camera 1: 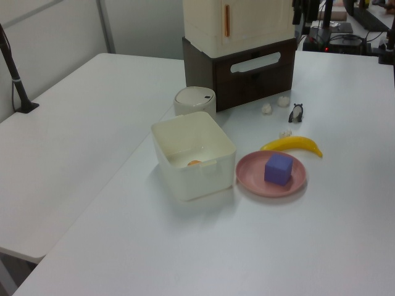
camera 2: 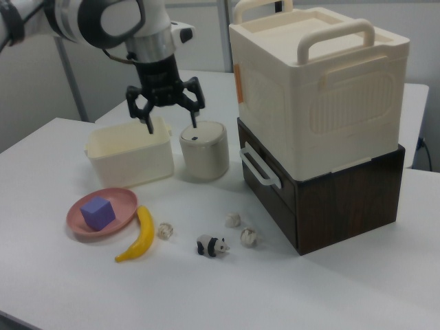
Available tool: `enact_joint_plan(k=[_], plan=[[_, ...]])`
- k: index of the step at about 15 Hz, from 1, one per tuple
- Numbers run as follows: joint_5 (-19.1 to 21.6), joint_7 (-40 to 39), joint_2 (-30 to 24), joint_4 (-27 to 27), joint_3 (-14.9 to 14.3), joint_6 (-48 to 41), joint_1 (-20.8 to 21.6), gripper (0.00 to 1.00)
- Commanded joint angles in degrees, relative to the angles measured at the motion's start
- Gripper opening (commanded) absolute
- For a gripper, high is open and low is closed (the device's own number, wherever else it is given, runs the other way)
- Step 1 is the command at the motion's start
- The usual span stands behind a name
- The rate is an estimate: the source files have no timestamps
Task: Slide open the drawer
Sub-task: 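Move the open gripper down toward the white drawer handle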
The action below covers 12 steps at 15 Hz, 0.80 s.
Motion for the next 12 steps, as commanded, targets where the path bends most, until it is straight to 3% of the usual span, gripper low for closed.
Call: enact_joint_plan(k=[1, 5, 12], plan=[[-3.3, -8.0, 2.2, -1.6, -0.3, 6.2, -0.3, 1.0], [-9.2, -9.7, 3.8, -6.7, -0.3, 17.6, -0.2, 1.0], [-12.0, -9.3, 9.3, -6.4, 0.2, 22.2, 0.4, 1.0]])
